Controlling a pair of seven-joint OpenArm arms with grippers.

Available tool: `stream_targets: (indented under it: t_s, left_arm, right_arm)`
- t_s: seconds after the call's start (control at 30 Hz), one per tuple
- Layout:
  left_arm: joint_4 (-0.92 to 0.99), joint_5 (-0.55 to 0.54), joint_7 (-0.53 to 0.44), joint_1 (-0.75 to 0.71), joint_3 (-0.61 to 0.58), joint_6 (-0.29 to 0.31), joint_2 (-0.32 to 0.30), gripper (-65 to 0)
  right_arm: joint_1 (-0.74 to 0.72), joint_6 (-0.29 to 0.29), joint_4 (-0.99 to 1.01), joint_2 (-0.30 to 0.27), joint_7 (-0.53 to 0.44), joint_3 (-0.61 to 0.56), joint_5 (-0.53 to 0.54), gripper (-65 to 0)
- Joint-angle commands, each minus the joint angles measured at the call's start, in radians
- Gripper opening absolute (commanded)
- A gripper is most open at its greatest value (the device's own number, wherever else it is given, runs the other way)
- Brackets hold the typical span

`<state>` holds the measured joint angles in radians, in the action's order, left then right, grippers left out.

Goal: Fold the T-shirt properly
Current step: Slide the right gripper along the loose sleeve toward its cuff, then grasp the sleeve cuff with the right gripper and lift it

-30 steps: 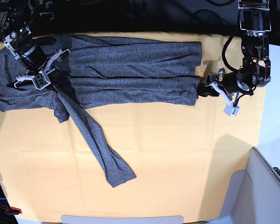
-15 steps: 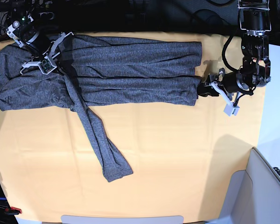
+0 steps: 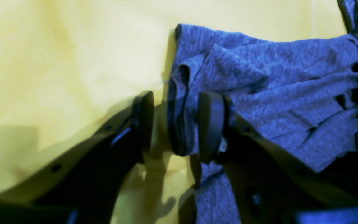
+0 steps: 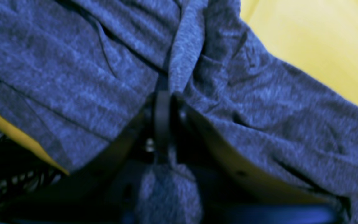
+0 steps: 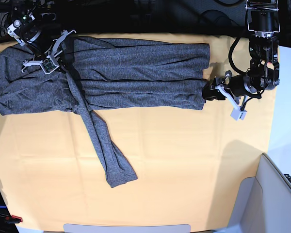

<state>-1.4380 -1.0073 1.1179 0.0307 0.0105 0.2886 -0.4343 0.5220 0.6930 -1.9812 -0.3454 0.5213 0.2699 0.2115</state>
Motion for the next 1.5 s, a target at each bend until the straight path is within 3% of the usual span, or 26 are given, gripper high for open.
stream_targets:
  t_s: [0.0,0.13,0.2,0.47,0.73,0.87,0.97,1.07,1.27,1.4,1.47]
  left_arm:
    - [-0.013,-0.018,-0.015,0.015,0.004,0.005,-0.016,-42.9]
    - [-0.013,-0.018,-0.015,0.016,0.004,0.005,-0.016,-42.9]
    - [-0.013,-0.018,-0.015,0.016,0.004,0.005,-0.016,-42.9]
    - [-0.013,-0.018,-0.017,0.016,0.003,0.005,-0.016,-42.9]
    - [-0.011,-0.018,-0.017,0.016,0.003,0.005,-0.014,-42.9]
    - [-0.011,-0.018,-0.017,0.016,0.003,0.005,-0.014,-42.9]
    - [-0.011,-0.018,-0.017,0.016,0.003,0.005,-0.014,-42.9]
    - [-0.011,-0.017,-0.017,0.016,0.003,0.005,-0.014,-42.9]
    - [-0.011,-0.017,-0.017,0.016,0.003,0.005,-0.014,-42.9]
    - [-0.011,-0.017,-0.017,0.016,0.003,0.005,-0.014,-42.9]
    - [-0.011,-0.017,-0.017,0.015,0.003,0.005,-0.014,-42.9]
  right_arm:
    - [-0.003,0.005,-0.02,-0.01,0.003,0.004,0.01,-52.9]
    - [-0.012,0.005,-0.023,-0.01,0.017,-0.019,0.015,-35.7]
    - [-0.027,0.005,-0.033,-0.01,0.017,-0.036,0.015,-30.6]
    - [-0.153,0.005,-0.039,0.004,0.018,-0.122,0.016,-28.2]
    - [-0.465,0.005,0.058,0.251,0.067,-0.047,-0.022,-28.2]
    - [-0.639,-0.227,0.234,0.34,0.082,-0.059,-0.18,-28.2]
    - [-0.733,-0.304,0.346,0.378,0.082,-0.103,-0.289,-28.2]
    - [-0.83,-0.316,0.469,0.409,0.081,-0.142,-0.357,-28.2]
    - [-1.032,-0.321,0.816,0.437,0.059,-0.125,-0.364,-28.2]
    - [-1.114,-0.325,1.043,0.437,-0.111,-0.103,-0.37,-28.2]
    - [-1.147,-0.367,1.146,0.434,-0.184,-0.105,-0.37,-28.2]
